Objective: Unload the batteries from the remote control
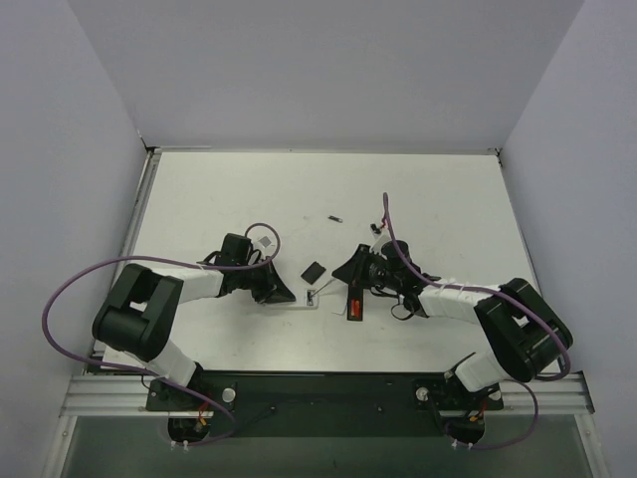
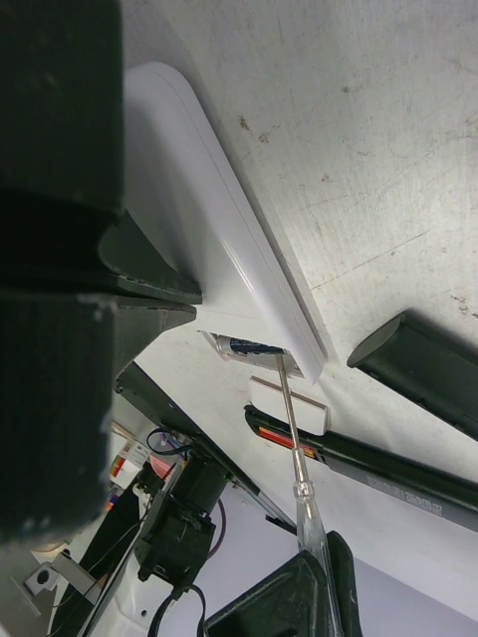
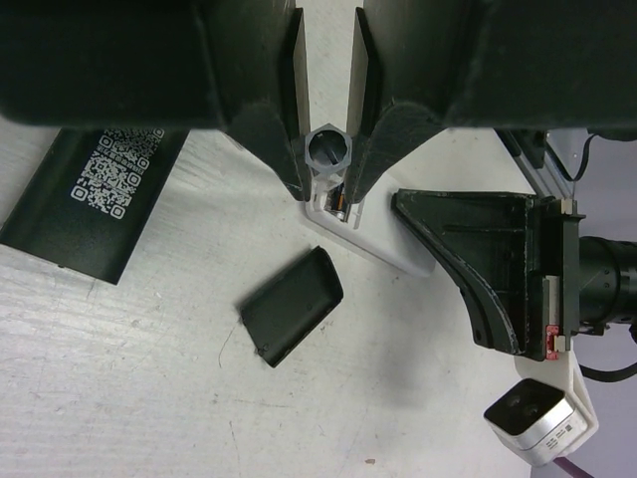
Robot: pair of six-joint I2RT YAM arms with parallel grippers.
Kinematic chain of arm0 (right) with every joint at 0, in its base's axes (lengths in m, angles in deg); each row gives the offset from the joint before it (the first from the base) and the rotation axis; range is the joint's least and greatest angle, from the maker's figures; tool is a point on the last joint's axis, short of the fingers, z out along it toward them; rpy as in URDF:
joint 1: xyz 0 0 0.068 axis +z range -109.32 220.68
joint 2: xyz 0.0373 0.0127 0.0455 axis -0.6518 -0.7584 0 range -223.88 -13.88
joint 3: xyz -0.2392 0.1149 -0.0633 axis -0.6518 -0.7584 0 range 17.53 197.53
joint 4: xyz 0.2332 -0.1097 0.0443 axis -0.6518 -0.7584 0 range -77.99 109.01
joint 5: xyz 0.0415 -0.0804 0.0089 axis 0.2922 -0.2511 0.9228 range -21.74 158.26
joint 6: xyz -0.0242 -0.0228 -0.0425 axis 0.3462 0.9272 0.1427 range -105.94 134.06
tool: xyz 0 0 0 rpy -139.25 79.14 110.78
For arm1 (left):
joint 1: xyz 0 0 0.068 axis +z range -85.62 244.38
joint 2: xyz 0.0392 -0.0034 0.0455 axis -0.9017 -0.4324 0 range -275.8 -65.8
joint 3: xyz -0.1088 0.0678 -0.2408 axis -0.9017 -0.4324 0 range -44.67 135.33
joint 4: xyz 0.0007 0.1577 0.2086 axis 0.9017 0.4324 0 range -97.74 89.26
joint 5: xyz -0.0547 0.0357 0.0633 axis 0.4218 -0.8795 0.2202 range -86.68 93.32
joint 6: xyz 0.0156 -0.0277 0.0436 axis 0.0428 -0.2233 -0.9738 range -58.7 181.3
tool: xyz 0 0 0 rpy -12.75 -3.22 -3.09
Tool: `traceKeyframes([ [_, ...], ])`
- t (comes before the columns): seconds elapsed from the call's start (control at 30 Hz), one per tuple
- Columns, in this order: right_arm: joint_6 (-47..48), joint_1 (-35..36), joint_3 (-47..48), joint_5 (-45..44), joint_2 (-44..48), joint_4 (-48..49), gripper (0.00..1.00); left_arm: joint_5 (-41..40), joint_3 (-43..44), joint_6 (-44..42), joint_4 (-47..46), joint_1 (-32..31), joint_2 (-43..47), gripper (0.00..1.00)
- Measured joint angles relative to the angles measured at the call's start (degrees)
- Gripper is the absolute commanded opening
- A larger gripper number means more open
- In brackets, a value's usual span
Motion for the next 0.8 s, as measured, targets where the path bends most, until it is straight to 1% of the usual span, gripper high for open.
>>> traceKeyframes([
  [0.23, -2.4, -1.3, -0.8, 3.3, -2.8, 4.2, 0.00, 0.2, 0.0, 0.4, -0.1, 0.1, -0.2, 0.00],
  [0.37, -5.7, -2.5, -2.1, 5.5, -6.7, 11.2, 0.00, 0.4, 0.1, 0.6, -0.3, -0.1, -0.4, 0.00],
  [0.5, -8.4, -3.3, -3.4, 6.0, -9.5, 16.8, 0.00, 0.4, 0.3, 0.6, -0.2, -0.3, -0.6, 0.00],
  [0.8, -9.6, -3.8, -4.5, 6.6, -9.9, 19.0, 0.00, 0.5, 0.9, 0.6, 0.5, -0.3, -0.9, 0.00],
])
